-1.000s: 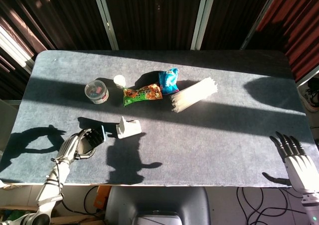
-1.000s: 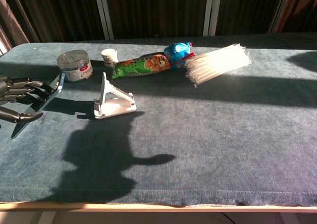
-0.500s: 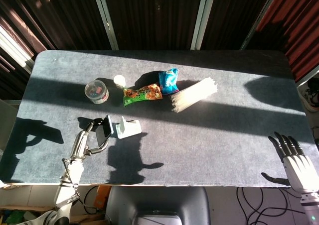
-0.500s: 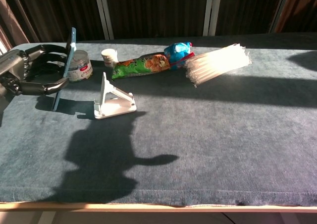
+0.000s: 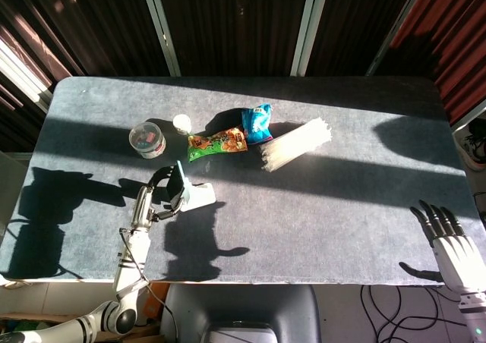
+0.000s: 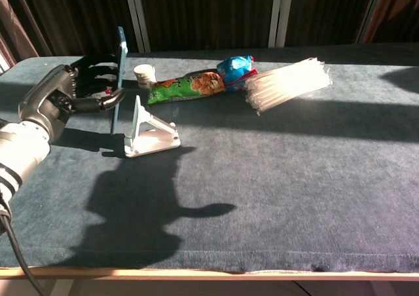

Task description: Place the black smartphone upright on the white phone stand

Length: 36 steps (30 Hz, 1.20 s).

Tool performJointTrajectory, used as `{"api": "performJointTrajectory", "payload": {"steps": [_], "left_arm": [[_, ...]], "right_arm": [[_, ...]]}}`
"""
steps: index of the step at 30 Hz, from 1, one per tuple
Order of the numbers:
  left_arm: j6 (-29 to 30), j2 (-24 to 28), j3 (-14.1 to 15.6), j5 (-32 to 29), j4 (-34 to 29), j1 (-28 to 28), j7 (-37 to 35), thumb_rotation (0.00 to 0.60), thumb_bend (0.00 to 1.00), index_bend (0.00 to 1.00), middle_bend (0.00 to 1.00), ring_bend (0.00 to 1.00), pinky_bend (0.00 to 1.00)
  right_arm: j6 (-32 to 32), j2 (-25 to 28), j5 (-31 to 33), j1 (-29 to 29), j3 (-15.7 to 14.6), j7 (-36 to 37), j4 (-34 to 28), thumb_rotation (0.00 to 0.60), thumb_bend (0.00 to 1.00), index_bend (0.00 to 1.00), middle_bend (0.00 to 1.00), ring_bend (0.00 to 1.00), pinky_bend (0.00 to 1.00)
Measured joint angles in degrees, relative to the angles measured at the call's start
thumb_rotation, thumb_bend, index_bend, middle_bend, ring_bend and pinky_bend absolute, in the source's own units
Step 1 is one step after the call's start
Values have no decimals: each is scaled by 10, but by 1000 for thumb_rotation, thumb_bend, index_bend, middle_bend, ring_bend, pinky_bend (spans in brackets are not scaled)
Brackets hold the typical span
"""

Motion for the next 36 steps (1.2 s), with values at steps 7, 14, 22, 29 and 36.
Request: {"api": "performJointTrajectory", "payload": {"steps": [7,14,22,29,36], "left_arm": [[-2,-26,-13,-10,39,-10,-35,600,365,794,1000,622,118],[16,-67,-11,2,104,-20,-67,600,370,797,1000,618,112],[23,-100,-4,12,157,-28,-125,600,371,798,1000,612,96],[26,-119,0,19,190,-34,-152,600,371,801,1000,604,90],[24,-139,3,22,233,-42,-173,600,370,803,999,602,90]], "right_arm": [[-3,0,1,1,0,-1,0,600,180,0,0,0,0],[1,1,1,0,0,2,0,600,180,0,0,0,0],[6,5,-1,-3,-1,16,4,600,179,0,0,0,0],[8,7,-2,-5,-1,21,5,600,179,0,0,0,0],[12,9,-2,-7,-1,29,7,600,180,0,0,0,0]]}}
